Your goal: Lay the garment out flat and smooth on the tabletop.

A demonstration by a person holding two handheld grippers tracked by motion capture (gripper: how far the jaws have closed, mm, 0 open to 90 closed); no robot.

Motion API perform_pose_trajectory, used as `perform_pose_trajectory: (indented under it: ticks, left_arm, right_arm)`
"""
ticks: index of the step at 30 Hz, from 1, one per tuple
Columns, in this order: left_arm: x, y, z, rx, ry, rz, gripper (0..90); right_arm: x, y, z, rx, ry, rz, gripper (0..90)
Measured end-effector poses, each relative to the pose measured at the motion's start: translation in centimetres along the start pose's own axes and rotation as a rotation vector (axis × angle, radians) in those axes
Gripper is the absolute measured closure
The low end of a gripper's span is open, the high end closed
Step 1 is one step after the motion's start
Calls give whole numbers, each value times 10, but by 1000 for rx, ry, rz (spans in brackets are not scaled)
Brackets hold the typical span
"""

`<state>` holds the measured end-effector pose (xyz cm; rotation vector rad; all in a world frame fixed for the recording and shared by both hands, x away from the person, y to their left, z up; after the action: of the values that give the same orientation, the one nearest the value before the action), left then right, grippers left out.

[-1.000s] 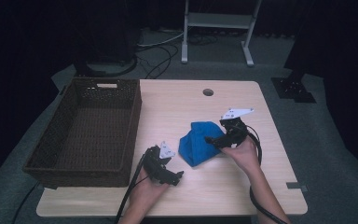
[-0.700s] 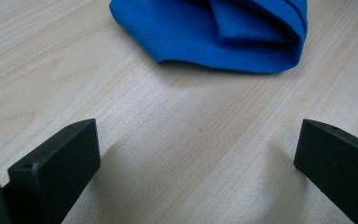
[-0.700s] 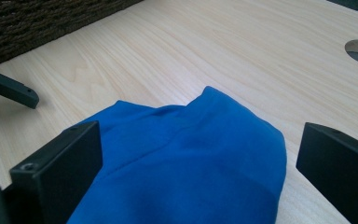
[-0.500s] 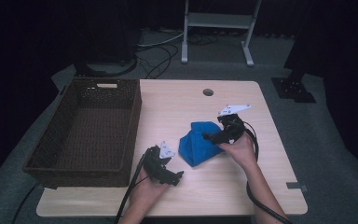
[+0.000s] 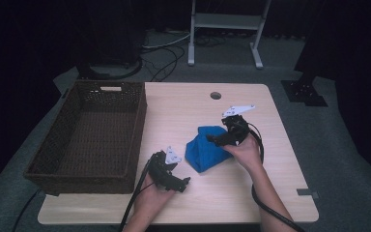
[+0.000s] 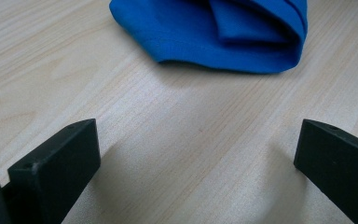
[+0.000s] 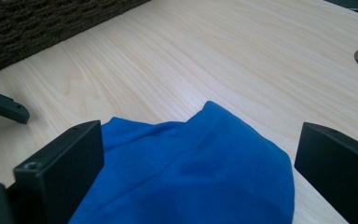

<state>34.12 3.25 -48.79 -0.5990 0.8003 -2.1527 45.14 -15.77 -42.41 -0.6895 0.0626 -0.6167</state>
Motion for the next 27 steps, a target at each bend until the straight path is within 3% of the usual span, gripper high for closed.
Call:
perform_pose_trajectory:
  ticks: [15, 17, 27]
  left_arm:
    - [0, 0, 0, -2, 2, 0, 0]
    - [0, 0, 0, -2, 1, 0, 0]
    - [0, 0, 0, -1, 0, -1, 0]
  right_arm:
    - [4, 10, 11, -1, 20, -7, 7]
    - [5, 12, 12, 8, 29, 0, 48]
    - [8, 20, 14, -6, 31, -3, 68]
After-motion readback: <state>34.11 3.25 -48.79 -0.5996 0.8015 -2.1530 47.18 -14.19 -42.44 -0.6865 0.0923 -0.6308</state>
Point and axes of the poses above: each handheld gripper's, and its own axes: y roughly forward along the jaws, z roughly out of its top, x roughly to its right, the point moved 6 cm from there along y, roughly forward along the jaws, and after that the axes turned 14 degrees about -y, right-handed, at the moved point
